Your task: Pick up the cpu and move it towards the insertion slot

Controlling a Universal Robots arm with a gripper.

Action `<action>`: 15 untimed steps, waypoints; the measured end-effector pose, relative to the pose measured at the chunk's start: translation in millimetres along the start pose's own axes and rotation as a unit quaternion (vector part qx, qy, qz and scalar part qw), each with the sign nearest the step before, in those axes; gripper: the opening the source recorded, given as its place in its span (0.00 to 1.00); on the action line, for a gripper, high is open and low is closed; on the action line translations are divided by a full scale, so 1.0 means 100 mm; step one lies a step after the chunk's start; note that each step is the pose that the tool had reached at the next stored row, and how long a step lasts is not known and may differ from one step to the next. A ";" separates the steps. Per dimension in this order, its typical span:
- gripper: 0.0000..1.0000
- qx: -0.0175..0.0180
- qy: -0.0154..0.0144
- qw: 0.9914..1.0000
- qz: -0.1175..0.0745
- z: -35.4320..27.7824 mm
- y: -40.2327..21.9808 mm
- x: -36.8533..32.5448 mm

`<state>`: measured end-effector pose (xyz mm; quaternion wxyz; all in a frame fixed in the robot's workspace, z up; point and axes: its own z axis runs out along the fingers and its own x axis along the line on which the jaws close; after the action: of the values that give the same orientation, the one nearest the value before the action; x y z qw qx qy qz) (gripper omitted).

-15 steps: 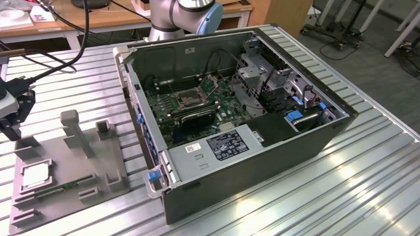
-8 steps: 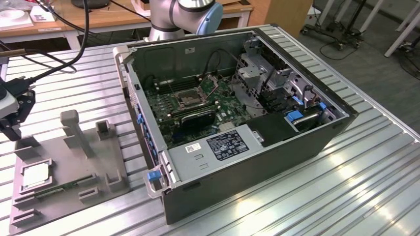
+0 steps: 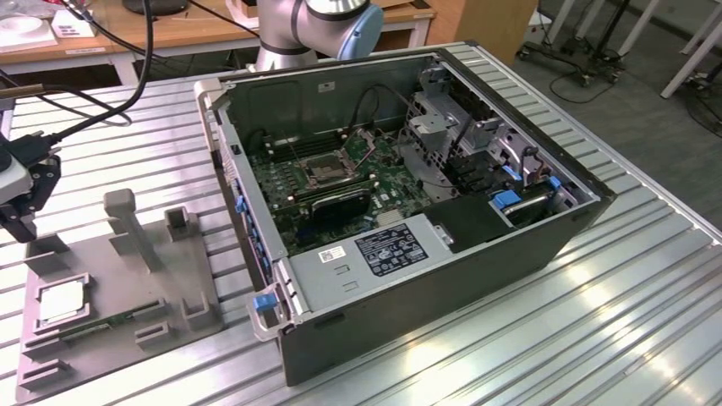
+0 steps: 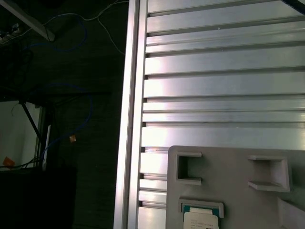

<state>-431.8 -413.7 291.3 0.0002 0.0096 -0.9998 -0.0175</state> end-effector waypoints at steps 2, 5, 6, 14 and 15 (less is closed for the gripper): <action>0.10 0.000 0.000 1.000 0.000 0.000 0.000 0.000; 0.10 0.000 0.000 1.000 0.000 0.001 0.000 0.000; 0.10 0.000 0.000 1.000 0.000 0.003 0.000 0.000; 0.10 0.000 0.000 1.000 0.000 0.008 0.000 0.000; 0.10 0.000 0.000 1.000 0.000 0.008 0.000 0.000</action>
<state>-431.8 -413.7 290.5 0.0002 0.0096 -0.9998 -0.0176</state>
